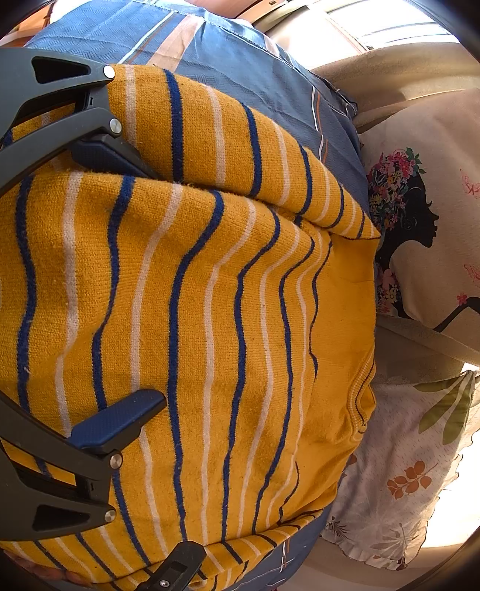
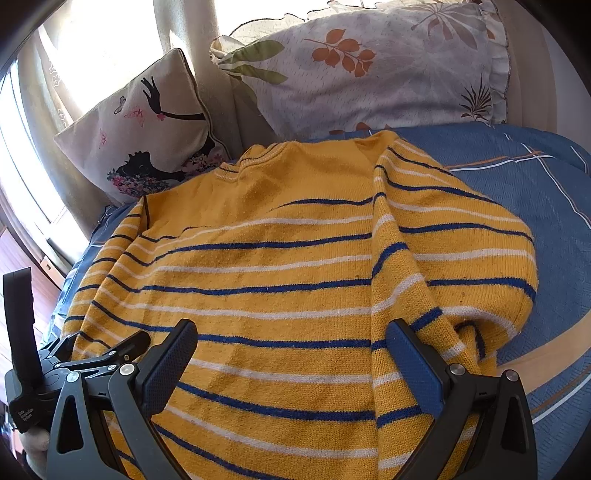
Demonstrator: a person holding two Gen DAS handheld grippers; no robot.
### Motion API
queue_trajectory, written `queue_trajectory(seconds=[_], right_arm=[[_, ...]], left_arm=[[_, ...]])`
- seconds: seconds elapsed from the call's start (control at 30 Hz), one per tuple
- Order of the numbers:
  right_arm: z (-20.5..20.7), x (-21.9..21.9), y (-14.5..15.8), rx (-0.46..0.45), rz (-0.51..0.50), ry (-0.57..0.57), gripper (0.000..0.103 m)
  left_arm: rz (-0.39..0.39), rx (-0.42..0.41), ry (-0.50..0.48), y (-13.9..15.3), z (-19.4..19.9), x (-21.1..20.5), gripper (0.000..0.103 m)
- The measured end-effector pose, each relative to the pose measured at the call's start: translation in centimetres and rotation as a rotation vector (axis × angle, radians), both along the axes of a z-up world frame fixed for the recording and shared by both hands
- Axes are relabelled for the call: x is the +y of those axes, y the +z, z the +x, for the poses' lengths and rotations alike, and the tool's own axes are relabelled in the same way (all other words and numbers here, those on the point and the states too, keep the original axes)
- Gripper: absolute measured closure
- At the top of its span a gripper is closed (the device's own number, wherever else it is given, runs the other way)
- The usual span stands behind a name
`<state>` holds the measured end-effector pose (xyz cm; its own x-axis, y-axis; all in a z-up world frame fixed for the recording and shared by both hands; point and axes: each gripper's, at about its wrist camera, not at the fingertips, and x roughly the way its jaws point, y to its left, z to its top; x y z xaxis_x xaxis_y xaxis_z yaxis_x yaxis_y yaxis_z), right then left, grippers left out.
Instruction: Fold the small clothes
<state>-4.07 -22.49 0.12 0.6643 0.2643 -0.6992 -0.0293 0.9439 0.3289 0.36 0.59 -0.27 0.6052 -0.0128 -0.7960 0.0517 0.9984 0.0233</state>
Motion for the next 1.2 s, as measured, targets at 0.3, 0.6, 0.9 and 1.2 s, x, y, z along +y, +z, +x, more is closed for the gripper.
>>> queue_trajectory(seconds=[0.3, 0.6, 0.9, 1.2], right_arm=[[-2.5, -3.6, 2.3, -0.117, -0.038, -0.117, 0.0], [-9.5, -17.7, 5.5, -0.129, -0.19, -0.58, 0.0], [-12.4, -16.5, 1.5, 0.031, 0.129, -0.24, 0.004], [-11.4, -10.3, 0.1, 0.067, -0.097, -0.067, 0.06]], left_arm=[[0.006, 0.001, 0.001, 0.0, 0.1, -0.1, 0.0], [0.006, 0.001, 0.001, 0.0, 0.1, -0.1, 0.0], [0.006, 0.0, 0.001, 0.0, 0.1, -0.1, 0.0], [0.006, 0.0, 0.001, 0.0, 0.1, 0.0, 0.0]])
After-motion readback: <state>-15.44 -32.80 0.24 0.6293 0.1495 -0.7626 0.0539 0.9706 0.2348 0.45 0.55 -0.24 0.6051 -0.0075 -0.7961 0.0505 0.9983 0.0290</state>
